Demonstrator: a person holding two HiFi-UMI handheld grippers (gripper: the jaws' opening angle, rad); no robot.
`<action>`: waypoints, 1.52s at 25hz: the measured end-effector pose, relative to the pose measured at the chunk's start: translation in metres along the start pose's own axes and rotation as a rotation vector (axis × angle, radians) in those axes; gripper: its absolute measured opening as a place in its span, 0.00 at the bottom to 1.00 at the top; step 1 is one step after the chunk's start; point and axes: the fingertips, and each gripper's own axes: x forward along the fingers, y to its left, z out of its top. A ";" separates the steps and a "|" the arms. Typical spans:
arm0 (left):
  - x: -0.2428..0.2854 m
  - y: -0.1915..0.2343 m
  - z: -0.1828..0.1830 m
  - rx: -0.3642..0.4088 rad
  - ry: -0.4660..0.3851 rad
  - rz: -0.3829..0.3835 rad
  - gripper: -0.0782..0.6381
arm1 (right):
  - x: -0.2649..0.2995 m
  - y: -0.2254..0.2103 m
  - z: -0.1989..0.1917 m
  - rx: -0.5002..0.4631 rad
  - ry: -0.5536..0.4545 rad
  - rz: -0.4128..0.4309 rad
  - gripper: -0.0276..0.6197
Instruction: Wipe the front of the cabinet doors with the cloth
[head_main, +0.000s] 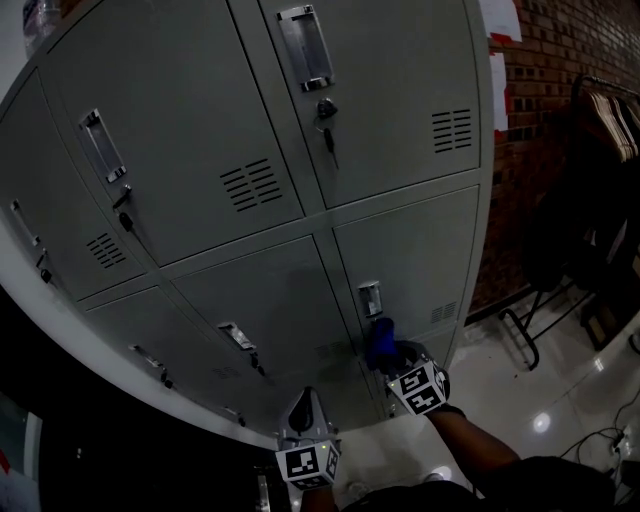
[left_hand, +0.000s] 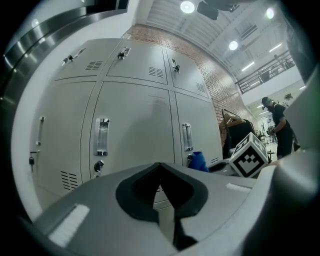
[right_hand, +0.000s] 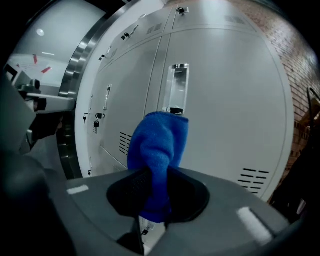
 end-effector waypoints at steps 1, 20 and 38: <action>-0.001 0.003 0.001 -0.005 0.001 0.008 0.13 | 0.005 0.005 0.005 -0.004 -0.002 0.009 0.16; -0.004 0.016 0.002 -0.022 0.004 0.041 0.13 | 0.025 -0.012 0.010 -0.029 -0.009 -0.050 0.16; 0.009 -0.011 -0.009 -0.012 0.016 -0.014 0.13 | -0.021 -0.123 -0.022 0.033 0.008 -0.250 0.16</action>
